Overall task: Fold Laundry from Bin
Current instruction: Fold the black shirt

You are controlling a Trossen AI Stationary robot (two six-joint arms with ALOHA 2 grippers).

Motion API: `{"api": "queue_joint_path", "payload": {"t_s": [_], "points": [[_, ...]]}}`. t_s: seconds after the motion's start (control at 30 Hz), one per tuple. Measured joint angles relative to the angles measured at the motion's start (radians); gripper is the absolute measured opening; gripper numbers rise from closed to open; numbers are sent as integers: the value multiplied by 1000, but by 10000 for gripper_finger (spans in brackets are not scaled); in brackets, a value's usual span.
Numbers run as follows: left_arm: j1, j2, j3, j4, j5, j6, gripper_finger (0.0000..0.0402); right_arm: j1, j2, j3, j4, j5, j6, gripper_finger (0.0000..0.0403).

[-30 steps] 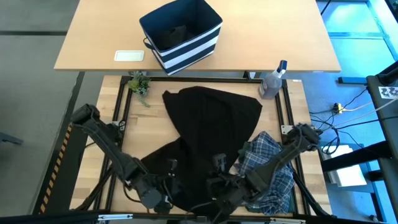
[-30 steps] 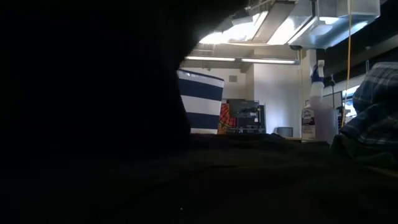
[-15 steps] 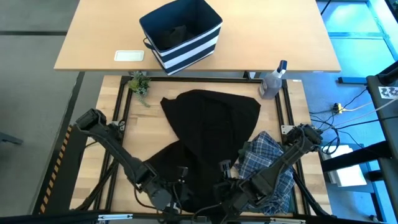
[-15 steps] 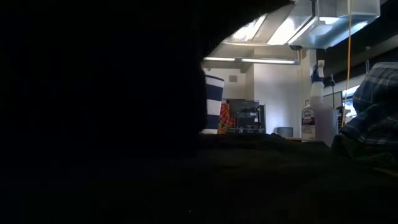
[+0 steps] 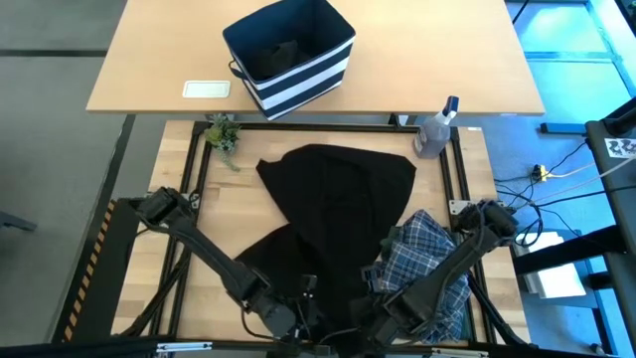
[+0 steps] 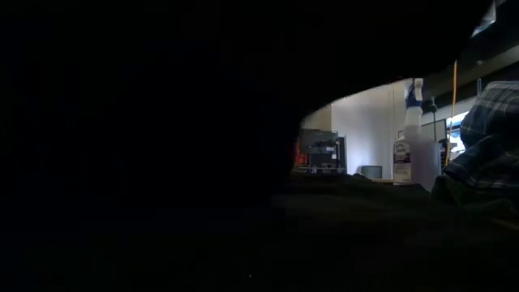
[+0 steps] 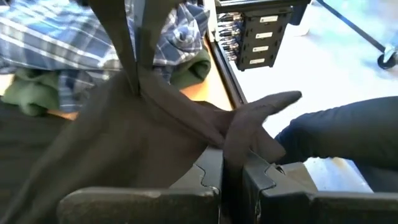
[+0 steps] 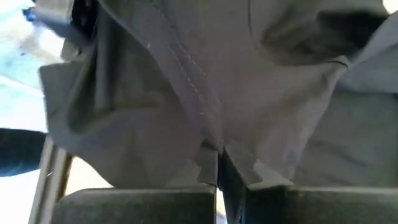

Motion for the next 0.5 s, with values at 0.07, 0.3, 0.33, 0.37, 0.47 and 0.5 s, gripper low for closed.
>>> {"api": "queue_joint_path", "payload": {"t_s": [0.07,0.3,0.33,0.37,0.47,0.5], "points": [[6,27,0,43,26,0,11,6,-1,-20,11,-15,20,0],[15,76,0,77,93,3,28,53,0,-45,23,-75,53,0],[11,74,0,77,106,10,37,62,0,-46,14,-78,64,0],[9,71,0,77,117,22,47,68,0,-48,8,-84,72,0],[-1,66,0,75,122,54,85,86,0,-48,7,-83,99,0],[0,62,0,75,120,59,99,91,0,-48,2,-82,112,0]]}}
